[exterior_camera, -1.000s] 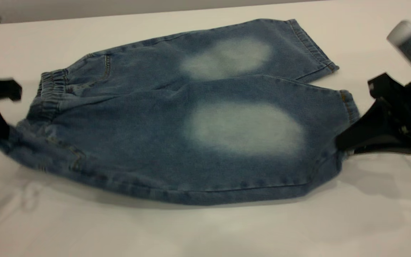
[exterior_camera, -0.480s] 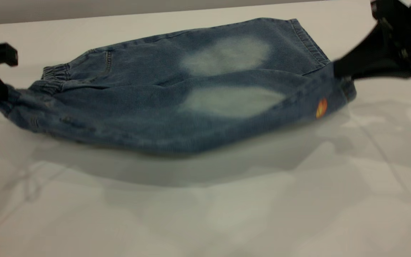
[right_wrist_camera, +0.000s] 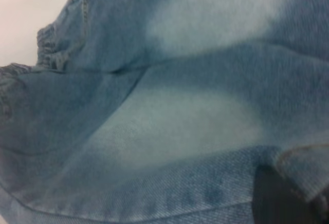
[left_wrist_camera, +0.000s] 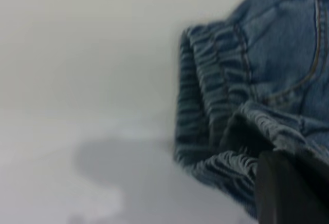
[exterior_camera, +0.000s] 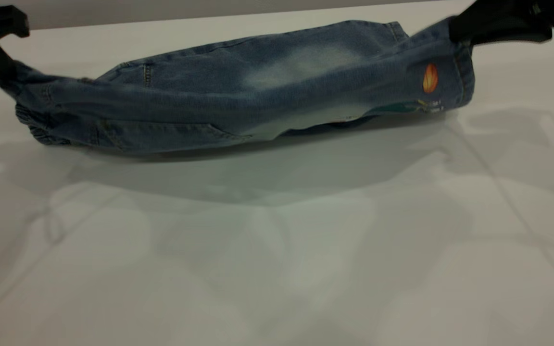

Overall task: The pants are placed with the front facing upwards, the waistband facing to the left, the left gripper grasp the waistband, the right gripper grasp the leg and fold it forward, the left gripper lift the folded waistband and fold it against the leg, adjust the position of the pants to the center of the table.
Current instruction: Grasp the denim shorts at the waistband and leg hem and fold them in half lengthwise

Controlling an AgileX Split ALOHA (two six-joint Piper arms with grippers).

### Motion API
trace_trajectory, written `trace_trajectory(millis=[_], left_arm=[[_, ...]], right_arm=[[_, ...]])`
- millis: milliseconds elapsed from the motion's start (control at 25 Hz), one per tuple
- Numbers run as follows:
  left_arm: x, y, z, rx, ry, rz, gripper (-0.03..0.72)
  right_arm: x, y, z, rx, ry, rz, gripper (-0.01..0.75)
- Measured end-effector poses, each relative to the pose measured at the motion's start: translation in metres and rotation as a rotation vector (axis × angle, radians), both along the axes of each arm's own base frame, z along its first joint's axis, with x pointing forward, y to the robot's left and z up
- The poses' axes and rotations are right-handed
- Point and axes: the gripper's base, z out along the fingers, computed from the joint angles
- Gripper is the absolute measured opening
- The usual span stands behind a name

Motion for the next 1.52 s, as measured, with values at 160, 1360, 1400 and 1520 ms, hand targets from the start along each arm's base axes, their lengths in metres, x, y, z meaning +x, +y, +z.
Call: trace_trajectory(millis=[160,1360,1400,1520], left_arm=[[0.016,-0.014,0.0,0.002,-0.042,-0.042,0.056],[0.109,-0.035,-0.008,0.073,-0.143,-0.156,0.055],[0.111,-0.035,-0.007,0.078,-0.155,-0.159,0.055],[0.117,-0.035,-0.006,0.078,-0.174,-0.158,0.055]], right_arm=[[0.011,0.0,0.009,-0.006,-0.046,0.005,0.02],[0.112,-0.001,-0.026,-0.022,-0.107,0.052,0.02],[0.115,-0.001,-0.026,-0.022,-0.114,0.051,0.02],[0.125,-0.001,-0.028,-0.021,-0.127,0.049,0.02]])
